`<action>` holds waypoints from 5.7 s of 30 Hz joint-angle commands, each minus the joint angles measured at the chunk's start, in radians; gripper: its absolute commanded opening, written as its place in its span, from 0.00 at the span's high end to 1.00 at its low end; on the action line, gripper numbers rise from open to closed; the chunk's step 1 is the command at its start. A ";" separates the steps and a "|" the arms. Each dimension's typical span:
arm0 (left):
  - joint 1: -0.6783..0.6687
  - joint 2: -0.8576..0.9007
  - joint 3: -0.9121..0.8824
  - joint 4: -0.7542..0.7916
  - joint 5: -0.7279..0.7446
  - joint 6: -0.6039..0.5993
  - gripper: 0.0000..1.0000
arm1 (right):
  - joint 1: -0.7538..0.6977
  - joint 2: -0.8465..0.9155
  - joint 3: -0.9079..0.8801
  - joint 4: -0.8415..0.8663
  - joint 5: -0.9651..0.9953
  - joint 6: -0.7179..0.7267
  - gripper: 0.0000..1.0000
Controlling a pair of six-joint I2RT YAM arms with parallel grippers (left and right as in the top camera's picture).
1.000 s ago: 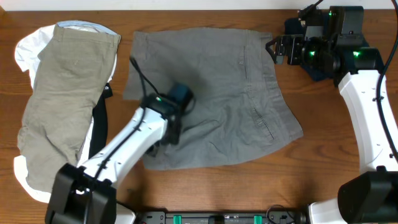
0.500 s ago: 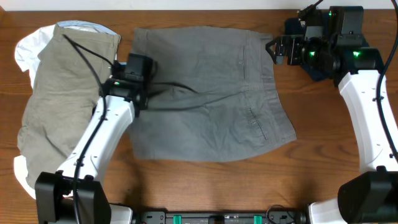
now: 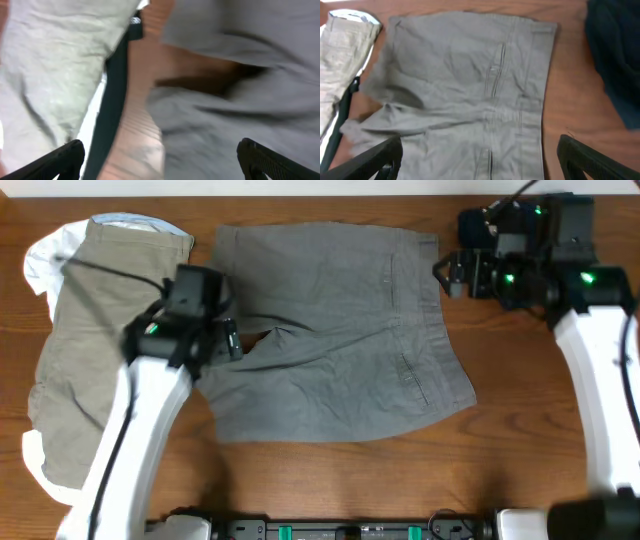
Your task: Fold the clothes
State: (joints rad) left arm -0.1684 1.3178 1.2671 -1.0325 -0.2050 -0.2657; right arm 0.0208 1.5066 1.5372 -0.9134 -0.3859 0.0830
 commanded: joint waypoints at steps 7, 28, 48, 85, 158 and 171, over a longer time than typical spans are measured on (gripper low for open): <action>-0.013 -0.227 -0.014 -0.150 0.307 -0.037 0.02 | -0.006 -0.188 0.005 -0.297 0.072 0.115 0.07; -0.046 -0.339 -0.623 0.021 0.248 -0.393 0.02 | -0.006 -0.188 -0.400 -0.240 0.127 0.235 0.05; -0.046 -0.222 -0.872 0.529 0.213 -0.402 0.44 | -0.006 -0.188 -0.531 -0.086 0.105 0.234 0.06; -0.046 -0.051 -0.872 0.621 0.215 -0.453 0.94 | -0.006 -0.188 -1.031 0.502 0.245 0.609 0.85; -0.046 0.060 -0.353 0.975 -0.018 -0.224 0.94 | -0.006 -0.145 -0.511 0.386 0.359 0.413 0.99; -0.044 0.335 -0.353 1.334 -0.021 -0.198 0.94 | -0.006 0.100 -0.511 0.633 0.360 0.405 0.99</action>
State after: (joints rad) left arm -0.2180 1.6264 0.8974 0.2657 -0.1967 -0.4881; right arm 0.0189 1.5688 1.0130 -0.3058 -0.0509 0.5045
